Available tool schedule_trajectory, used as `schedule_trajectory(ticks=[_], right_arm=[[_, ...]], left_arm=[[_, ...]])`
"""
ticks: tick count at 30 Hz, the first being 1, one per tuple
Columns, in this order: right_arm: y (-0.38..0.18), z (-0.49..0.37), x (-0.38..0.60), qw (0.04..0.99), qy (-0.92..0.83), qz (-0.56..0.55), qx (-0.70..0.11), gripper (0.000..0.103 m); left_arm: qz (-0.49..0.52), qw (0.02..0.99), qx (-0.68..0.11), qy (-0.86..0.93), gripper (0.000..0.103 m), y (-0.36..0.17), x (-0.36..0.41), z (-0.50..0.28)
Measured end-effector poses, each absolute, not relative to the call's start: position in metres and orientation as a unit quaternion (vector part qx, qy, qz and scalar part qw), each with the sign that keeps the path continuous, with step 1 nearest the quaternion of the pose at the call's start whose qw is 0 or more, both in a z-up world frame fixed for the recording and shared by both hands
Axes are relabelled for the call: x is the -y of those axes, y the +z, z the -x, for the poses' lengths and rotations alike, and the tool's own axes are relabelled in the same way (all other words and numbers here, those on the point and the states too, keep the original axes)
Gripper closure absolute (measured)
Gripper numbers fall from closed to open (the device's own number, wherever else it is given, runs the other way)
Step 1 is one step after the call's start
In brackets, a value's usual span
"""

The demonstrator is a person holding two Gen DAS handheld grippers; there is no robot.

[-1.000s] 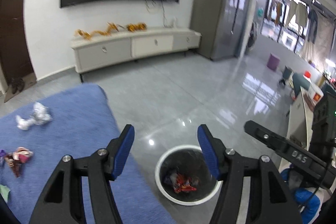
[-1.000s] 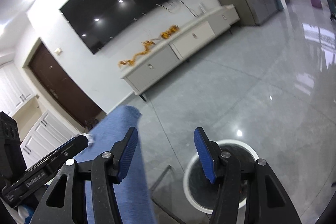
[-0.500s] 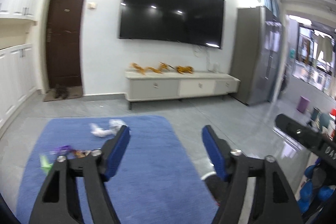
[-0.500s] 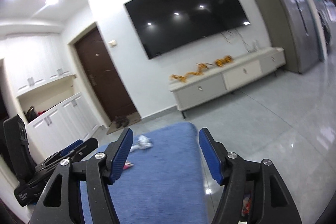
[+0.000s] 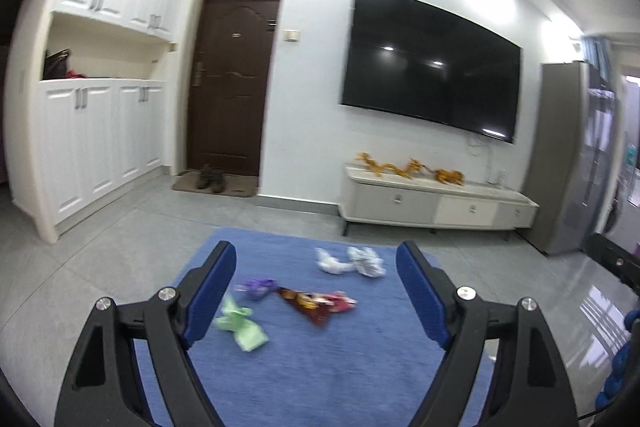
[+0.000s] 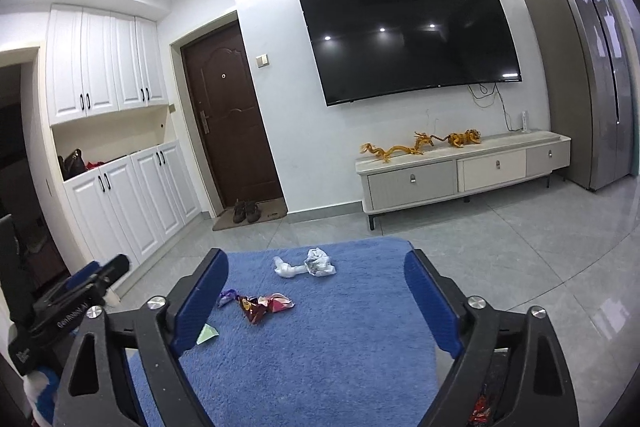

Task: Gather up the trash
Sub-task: 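Move both open tools back toward the remaining wrappers on the rug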

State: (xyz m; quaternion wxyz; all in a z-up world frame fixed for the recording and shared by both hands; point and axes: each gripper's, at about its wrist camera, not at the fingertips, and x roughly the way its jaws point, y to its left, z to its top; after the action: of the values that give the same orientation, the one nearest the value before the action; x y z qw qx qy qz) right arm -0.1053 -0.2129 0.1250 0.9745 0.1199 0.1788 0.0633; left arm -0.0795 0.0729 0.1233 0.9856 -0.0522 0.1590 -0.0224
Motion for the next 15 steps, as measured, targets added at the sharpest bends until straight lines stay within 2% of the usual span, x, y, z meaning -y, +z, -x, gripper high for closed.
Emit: schedule_trajectory(ticks=[5, 15], right_arm=[[0.125, 0.088, 0.192, 0.977, 0.047, -0.115, -0.176, 0.0], [0.151, 0.061, 0.183, 0.982, 0.05, -0.117, -0.14, 0.0]], left_arm=[[0.071, 0.984, -0.16, 0.026, 0.021, 0.112, -0.13, 0.068], [0.076, 0.987, -0.128, 0.064, 0.021, 0.148, -0.206, 0.029]])
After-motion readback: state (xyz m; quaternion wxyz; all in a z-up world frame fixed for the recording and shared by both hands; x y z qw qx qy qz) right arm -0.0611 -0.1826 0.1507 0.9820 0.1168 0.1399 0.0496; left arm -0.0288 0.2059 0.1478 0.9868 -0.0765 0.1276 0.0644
